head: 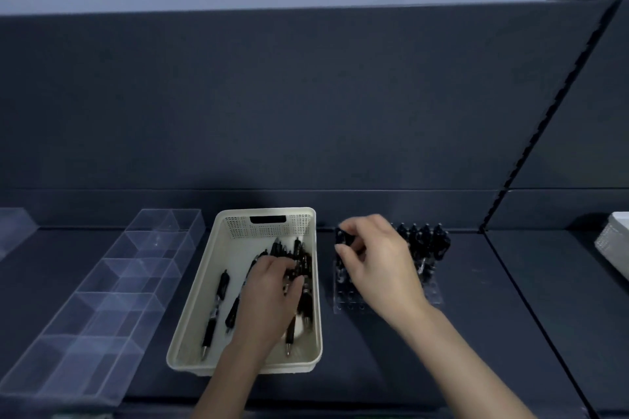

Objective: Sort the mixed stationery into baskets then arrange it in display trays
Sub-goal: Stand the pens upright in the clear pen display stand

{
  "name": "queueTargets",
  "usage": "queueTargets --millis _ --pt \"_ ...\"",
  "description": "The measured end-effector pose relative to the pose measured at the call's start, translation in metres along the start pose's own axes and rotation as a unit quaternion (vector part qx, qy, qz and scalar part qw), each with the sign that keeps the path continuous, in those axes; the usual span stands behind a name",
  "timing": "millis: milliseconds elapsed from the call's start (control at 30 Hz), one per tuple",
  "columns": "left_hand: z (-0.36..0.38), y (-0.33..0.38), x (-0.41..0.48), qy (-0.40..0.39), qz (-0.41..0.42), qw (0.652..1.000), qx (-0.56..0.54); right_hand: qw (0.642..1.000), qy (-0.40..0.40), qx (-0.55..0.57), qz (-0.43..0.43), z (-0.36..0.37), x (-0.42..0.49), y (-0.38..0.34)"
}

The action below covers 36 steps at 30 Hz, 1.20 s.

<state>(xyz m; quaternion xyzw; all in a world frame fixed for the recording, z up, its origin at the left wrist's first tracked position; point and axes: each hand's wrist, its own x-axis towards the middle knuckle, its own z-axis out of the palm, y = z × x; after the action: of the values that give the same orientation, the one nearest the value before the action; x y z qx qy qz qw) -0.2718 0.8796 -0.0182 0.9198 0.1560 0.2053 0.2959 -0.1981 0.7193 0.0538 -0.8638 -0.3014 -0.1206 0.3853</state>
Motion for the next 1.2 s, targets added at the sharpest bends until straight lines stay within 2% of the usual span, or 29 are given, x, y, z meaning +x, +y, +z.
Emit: queueTargets --millis 100,300,567,733,933,1100,1200 --pt "-0.014 -0.019 0.001 -0.008 -0.047 0.999 0.02 0.999 -0.03 0.02 -0.018 0.02 0.001 -0.012" --pt "-0.025 -0.049 0.017 -0.126 -0.185 0.963 0.148 0.997 -0.066 0.038 -0.01 0.049 0.003 -0.022" --pt "0.001 -0.046 0.047 -0.199 -0.211 0.935 0.203 0.997 -0.068 0.037 0.015 0.061 0.001 -0.021" --pt "0.011 -0.043 0.053 -0.208 -0.248 0.942 0.09 0.997 -0.071 0.025 0.029 0.065 -0.003 -0.02" --pt "0.012 -0.046 0.055 -0.174 -0.223 0.957 0.06 0.995 -0.077 0.026 0.052 0.067 -0.006 -0.015" --pt "-0.015 -0.047 0.053 -0.145 -0.219 0.957 -0.123 0.987 -0.077 0.081 0.112 0.07 -0.009 -0.014" --pt "-0.036 -0.034 0.045 -0.131 -0.197 0.929 -0.286 0.962 -0.076 0.179 0.194 0.072 -0.007 -0.021"
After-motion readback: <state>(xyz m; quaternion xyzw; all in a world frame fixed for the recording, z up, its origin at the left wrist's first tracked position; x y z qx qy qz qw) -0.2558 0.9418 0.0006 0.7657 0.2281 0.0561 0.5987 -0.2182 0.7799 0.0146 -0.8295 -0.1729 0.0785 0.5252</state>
